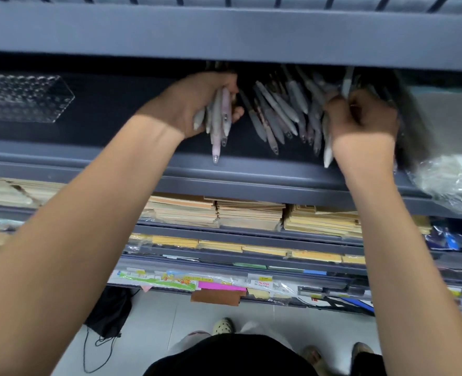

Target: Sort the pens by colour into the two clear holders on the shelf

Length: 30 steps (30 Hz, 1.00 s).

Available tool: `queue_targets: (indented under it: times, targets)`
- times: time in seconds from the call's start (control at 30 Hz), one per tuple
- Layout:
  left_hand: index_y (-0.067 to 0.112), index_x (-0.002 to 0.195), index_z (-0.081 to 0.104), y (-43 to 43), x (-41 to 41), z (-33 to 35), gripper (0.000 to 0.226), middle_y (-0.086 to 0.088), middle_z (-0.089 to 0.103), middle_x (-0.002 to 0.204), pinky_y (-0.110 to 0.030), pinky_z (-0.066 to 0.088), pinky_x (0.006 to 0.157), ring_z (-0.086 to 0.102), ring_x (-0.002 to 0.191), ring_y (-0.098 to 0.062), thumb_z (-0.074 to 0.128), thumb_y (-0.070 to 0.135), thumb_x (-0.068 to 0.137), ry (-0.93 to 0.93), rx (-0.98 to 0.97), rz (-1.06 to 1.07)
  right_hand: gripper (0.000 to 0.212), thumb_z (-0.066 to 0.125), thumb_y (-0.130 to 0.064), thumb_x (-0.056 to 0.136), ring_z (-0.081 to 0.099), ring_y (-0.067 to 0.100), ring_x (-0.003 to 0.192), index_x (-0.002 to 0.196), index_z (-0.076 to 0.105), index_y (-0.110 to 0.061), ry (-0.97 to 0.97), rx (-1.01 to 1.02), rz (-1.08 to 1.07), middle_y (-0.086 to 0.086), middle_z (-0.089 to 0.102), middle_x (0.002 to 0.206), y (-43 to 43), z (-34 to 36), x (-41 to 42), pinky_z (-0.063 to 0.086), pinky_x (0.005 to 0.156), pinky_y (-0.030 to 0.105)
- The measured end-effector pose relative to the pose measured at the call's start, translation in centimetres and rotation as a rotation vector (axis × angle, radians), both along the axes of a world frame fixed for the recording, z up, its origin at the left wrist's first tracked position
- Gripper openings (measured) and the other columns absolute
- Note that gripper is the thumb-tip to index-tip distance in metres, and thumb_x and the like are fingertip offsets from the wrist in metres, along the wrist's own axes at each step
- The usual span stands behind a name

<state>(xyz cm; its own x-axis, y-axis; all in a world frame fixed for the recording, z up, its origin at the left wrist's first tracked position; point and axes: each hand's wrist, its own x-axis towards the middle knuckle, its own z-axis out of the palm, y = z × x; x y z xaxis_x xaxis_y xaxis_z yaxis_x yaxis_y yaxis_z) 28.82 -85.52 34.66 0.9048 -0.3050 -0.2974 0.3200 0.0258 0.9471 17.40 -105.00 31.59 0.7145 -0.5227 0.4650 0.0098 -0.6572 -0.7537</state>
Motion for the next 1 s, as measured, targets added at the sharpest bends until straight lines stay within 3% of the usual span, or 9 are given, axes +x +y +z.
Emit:
queue_targets:
  times: [0.1,0.17,0.23,0.33,0.4,0.53,0.73,0.9,1.0]
  targets:
    - [0.012,0.06,0.051,1.2,-1.7,0.4,0.032,-0.004,0.049,0.059,-0.022,0.049,0.049,0.05,0.05,-0.017,0.052,0.006,0.092,0.05,-0.118,0.068,0.036,0.053,-0.032,0.096,0.046,0.013,0.045,0.075,0.059,-0.004,-0.039,0.277,0.171,0.015,0.056,0.056,1.1,0.0,-1.2,0.035,0.049,0.024]
    - [0.013,0.056,0.052,2.2,-3.5,0.4,0.036,-0.004,0.048,0.059,-0.022,0.044,0.047,0.047,0.048,-0.018,0.048,0.006,0.091,0.07,-0.192,0.101,0.029,0.047,-0.035,0.099,0.045,0.007,0.035,0.083,0.063,-0.016,0.026,0.403,0.268,0.008,0.061,0.054,1.9,-0.1,-2.1,0.035,0.038,0.016]
    - [0.013,0.06,0.05,3.4,-5.7,0.0,0.03,-0.005,0.048,0.061,-0.023,0.041,0.047,0.045,0.047,-0.018,0.047,0.005,0.09,0.048,-0.207,0.144,0.034,0.038,-0.041,0.101,0.045,0.008,0.033,0.078,0.061,-0.028,0.102,0.37,0.357,0.008,0.063,0.051,2.8,-0.5,-3.2,0.035,0.038,0.012]
    - [0.014,0.058,0.061,5.2,-9.3,-1.3,0.023,-0.006,0.051,0.065,-0.024,0.046,0.049,0.051,0.048,-0.017,0.056,0.008,0.08,0.014,-0.177,0.205,0.035,0.033,-0.044,0.101,0.05,0.01,0.039,0.078,0.058,-0.037,0.13,0.316,0.487,0.007,0.058,0.046,4.3,-1.4,-5.0,0.04,0.051,0.017]
    - [0.01,0.074,0.063,6.5,-11.7,-2.4,0.002,-0.006,0.054,0.065,-0.024,0.048,0.05,0.054,0.049,-0.017,0.061,0.011,0.073,-0.001,-0.175,0.229,0.031,0.031,-0.044,0.103,0.048,0.01,0.04,0.083,0.054,-0.035,0.138,0.281,0.581,0.006,0.054,0.046,5.7,-2.1,-6.2,0.039,0.05,0.014]
    - [0.005,0.103,0.051,9.6,-16.4,-5.0,0.037,-0.005,0.058,0.066,-0.027,0.051,0.05,0.057,0.05,-0.018,0.065,0.008,0.069,-0.059,-0.184,0.403,0.031,0.034,-0.048,0.1,0.044,0.013,0.037,0.084,0.053,-0.03,0.199,0.294,0.732,0.01,0.049,0.047,9.0,-2.9,-7.7,0.04,0.041,0.02]
    - [0.013,0.099,0.058,15.8,-21.9,-7.1,0.032,-0.007,0.062,0.071,-0.036,0.055,0.056,0.059,0.052,-0.023,0.069,0.008,0.069,-0.117,-0.173,0.609,0.026,0.039,-0.05,0.1,0.048,0.028,0.05,0.094,0.06,-0.037,0.326,0.368,0.948,0.004,0.05,0.051,14.8,-3.6,-7.1,0.045,0.051,0.032]
    - [0.01,0.099,0.054,21.9,-23.6,-7.4,0.03,-0.005,0.063,0.07,-0.03,0.052,0.05,0.059,0.051,-0.023,0.064,0.005,0.071,-0.14,-0.127,0.784,0.03,0.03,-0.043,0.104,0.055,0.017,0.066,0.125,0.049,-0.054,0.43,0.362,1.157,-0.002,0.055,0.067,21.1,-4.7,-5.4,0.047,0.072,0.026]
    - [0.006,0.102,0.052,26.2,-23.8,-7.6,0.036,-0.004,0.062,0.065,-0.029,0.051,0.048,0.06,0.049,-0.022,0.064,0.005,0.069,-0.133,-0.099,0.867,0.033,0.03,-0.045,0.104,0.054,0.014,0.065,0.13,0.041,-0.061,0.436,0.334,1.239,0.0,0.056,0.073,25.9,-4.8,-5.0,0.05,0.066,0.025]
